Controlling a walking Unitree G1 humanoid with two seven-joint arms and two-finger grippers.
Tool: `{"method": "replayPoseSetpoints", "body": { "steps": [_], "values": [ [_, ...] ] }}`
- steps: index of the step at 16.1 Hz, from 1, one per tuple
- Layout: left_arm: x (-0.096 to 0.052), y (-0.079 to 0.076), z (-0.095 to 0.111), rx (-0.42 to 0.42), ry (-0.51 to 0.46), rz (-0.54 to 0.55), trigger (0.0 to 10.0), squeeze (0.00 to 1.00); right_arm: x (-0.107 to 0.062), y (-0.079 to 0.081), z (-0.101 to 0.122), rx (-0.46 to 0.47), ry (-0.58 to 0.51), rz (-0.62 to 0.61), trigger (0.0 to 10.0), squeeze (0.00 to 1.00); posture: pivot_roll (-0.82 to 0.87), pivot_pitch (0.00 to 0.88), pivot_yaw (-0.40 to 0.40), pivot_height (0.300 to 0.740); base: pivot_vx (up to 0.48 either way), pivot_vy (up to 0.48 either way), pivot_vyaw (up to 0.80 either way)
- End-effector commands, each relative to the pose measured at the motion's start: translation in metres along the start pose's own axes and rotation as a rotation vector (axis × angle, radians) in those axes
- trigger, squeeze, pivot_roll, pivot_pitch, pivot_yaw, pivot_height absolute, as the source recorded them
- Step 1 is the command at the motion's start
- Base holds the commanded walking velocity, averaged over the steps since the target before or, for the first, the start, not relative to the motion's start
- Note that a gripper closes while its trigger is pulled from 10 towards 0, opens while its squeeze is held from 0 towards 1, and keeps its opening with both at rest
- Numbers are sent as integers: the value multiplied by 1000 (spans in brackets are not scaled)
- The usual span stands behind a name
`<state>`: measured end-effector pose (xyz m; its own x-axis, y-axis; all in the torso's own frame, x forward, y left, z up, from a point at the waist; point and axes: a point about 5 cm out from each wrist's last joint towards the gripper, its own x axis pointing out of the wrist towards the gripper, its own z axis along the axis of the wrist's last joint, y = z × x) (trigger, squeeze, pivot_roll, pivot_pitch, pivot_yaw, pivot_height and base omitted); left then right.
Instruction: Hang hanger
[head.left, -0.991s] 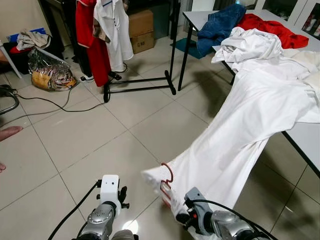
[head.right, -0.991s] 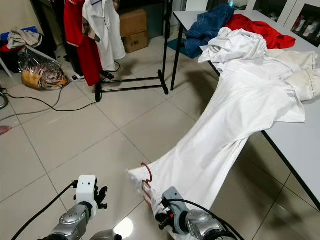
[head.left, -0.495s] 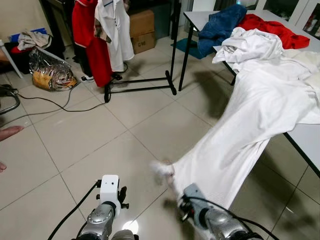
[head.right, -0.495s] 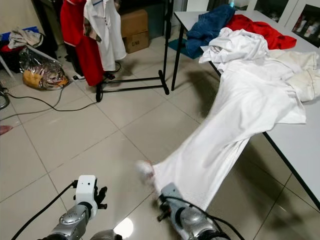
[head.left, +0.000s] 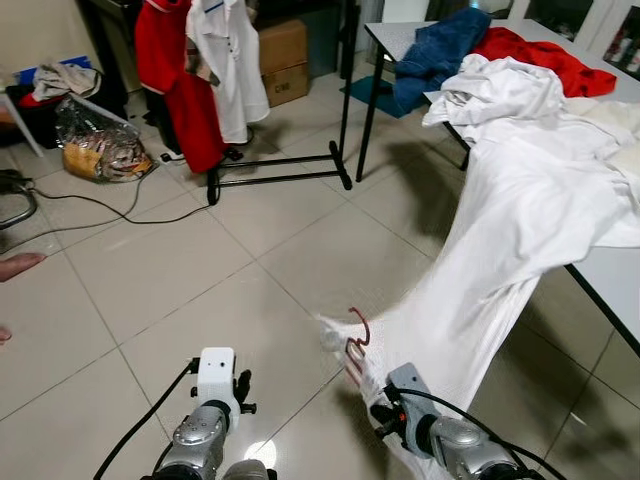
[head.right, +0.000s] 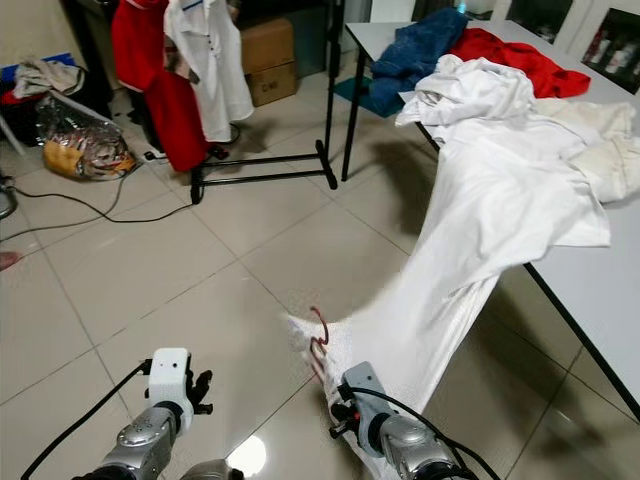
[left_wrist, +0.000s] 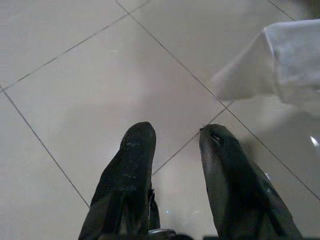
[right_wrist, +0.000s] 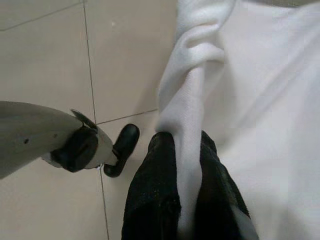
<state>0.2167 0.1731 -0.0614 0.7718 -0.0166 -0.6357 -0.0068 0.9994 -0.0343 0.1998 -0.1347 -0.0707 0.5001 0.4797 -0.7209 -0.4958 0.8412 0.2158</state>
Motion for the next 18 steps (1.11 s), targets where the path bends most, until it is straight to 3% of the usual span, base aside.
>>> {"method": "replayPoseSetpoints", "body": {
  "steps": [1,5,6,8,9,10,11,16,18],
  "values": [
    [2,0,7,10,-24,4,10000,0,0,-2,5,-12,-30,-9,10000,0,155,0,-9,740,0,0,0],
    [2,1,7,17,-24,14,10000,0,1,-3,12,-23,-59,-13,10000,0,154,0,-10,740,0,0,0],
    [2,0,8,43,-32,-4,10000,0,1,-3,15,-30,-75,-15,10000,0,155,0,-11,740,0,0,0],
    [1,-6,9,200,-65,-68,10000,0,1,-4,23,-38,-124,-27,10000,0,157,0,-12,740,0,0,0],
    [1,-7,9,220,-69,-73,10000,0,1,-4,24,-39,-128,-27,10000,0,157,0,-12,740,0,0,0],
    [0,-8,14,316,-117,-84,10000,0,1,-5,27,-45,-143,-25,10000,0,156,0,-12,740,0,0,0],
    [0,-9,18,348,-161,-86,10000,0,1,-5,29,-49,-154,-25,10000,0,154,0,-10,740,0,0,0],
    [1,0,44,373,-300,-26,10000,0,-1,-5,37,-37,-233,-16,10000,0,156,0,-11,740,0,0,0],
    [3,5,63,425,-366,-14,10000,12,-2,1,38,-25,-239,135,10000,0,160,0,-12,740,0,0,0]
  ]
}}
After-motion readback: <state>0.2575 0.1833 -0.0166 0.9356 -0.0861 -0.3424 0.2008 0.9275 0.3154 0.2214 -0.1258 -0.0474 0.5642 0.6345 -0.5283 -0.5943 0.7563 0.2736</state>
